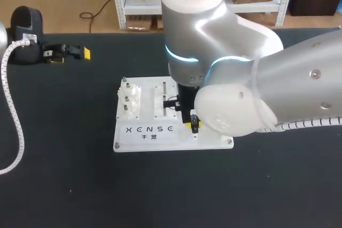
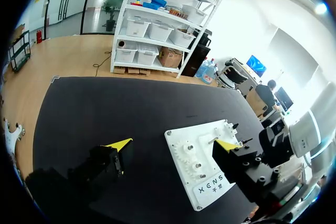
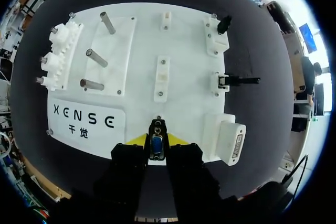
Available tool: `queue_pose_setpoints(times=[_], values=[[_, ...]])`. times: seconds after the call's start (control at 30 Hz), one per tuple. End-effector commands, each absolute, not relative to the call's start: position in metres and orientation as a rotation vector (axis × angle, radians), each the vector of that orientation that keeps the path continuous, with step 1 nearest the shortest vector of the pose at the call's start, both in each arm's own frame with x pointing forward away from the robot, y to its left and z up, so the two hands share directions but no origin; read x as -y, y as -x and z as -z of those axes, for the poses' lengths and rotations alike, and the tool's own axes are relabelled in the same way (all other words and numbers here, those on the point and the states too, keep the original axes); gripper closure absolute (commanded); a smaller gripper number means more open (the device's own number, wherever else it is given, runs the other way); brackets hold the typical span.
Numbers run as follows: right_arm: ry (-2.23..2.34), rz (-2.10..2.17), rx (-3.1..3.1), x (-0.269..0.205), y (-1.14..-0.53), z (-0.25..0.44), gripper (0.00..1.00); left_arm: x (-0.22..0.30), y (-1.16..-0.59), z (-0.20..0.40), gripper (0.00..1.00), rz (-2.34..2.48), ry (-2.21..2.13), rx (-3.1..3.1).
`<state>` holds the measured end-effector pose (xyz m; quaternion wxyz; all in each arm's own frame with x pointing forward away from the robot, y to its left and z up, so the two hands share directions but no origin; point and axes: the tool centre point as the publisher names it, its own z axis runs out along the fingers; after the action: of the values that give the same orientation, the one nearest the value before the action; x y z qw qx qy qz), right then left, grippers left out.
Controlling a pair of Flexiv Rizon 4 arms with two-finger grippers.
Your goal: Insert the USB connector, Ethernet cable, and multi-pin plug into their matching sockets one by one.
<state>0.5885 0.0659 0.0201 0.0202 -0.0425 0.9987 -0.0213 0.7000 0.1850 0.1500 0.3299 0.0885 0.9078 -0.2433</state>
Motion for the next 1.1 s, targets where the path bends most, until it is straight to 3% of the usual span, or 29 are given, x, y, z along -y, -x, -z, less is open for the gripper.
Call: queue_pose_setpoints(times=[0.03, 0.53, 1.1], values=[[0.136, 0.072, -3.083, -0.065, -0.587, -0.025, 1.0, -0.185, -0.7, -0.15, 0.0, 0.636, -0.231, -2.374], [0.141, 0.115, -3.039, -0.059, -0.589, -0.045, 1.0, -0.185, -0.7, -0.15, 0.0, 0.636, -0.231, -2.374], [0.027, 0.12, -2.993, -0.014, -0.592, -0.077, 1.0, -0.185, -0.7, -0.15, 0.0, 0.636, -0.231, -2.374]])
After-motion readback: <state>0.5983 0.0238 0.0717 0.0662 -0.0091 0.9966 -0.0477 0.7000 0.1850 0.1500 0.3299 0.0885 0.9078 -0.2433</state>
